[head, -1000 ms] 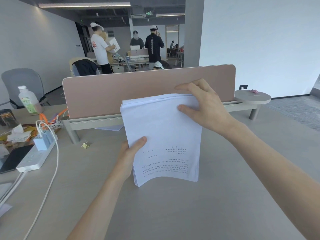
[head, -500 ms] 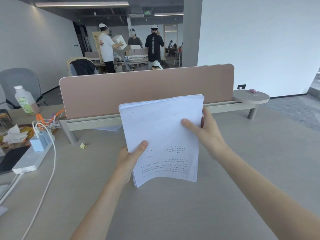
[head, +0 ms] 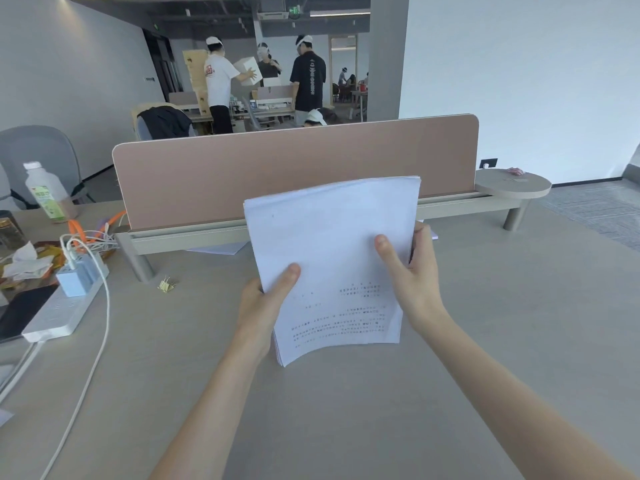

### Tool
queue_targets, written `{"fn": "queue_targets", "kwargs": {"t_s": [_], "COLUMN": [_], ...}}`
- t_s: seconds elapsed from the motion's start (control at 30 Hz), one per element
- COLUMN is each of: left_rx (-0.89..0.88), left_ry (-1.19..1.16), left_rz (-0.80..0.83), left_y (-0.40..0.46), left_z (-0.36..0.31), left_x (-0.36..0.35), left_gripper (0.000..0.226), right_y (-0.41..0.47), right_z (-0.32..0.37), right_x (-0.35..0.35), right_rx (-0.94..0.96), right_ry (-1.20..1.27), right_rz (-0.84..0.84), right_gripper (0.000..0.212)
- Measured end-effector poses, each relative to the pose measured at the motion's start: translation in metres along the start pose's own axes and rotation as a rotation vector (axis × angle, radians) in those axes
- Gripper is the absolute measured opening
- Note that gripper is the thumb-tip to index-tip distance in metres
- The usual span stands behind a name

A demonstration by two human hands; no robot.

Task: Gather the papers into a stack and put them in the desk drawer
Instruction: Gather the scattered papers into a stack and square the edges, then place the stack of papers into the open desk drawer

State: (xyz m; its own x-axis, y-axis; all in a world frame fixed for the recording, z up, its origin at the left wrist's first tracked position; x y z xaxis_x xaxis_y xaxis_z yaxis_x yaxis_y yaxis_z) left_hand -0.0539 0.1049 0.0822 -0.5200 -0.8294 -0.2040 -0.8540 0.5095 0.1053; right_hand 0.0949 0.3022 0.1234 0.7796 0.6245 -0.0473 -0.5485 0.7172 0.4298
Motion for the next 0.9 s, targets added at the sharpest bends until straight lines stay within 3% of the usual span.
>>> {"fn": "queue_targets", "kwargs": {"t_s": [0.1,0.47,0.7,0.9], "left_rx": [0.026,0.027,0.062,0.121], "left_ry": [0.053,0.051,0.06,0.129], "left_rz": [-0.015,-0.086,-0.097,-0.024], "left_y": [-0.001,-0.004,-0.004,-0.002], "left_z": [0.012,0.031,0.043,0.042], "left_x": [0.001,0.0,-0.004,-0.023], "left_gripper": [0.007,0.007,0.005,0.011], "right_y": [-0.004,-0.018,-0.032,-0.027], "right_z": [-0.022,-0.053,-0.07,-0.069], "right_x": [0.0,-0.003,0.004,0.031], "right_rx": [-0.065,-0.146,-0.163,-0.208], "right_ry": [-0.035,-0.098,-0.177,-0.254], "right_rz": [0.03,0.069,0.098,0.123], "right_gripper": [0.007,0.009,0.034,0.02]}}
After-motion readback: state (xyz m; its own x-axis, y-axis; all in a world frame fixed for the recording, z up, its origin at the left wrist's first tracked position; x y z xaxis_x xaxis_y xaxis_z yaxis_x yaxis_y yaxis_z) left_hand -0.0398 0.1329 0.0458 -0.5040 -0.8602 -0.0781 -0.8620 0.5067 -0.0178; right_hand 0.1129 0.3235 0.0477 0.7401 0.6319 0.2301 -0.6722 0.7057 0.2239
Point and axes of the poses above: each hand's wrist, its own y-axis towards the middle knuckle, its own x-axis out of the back of the hand, z = x × y, the point moved 10 cm from there along y, towards the middle knuckle, and after that the axes turned 1 degree about x, right-handed, at the moved point
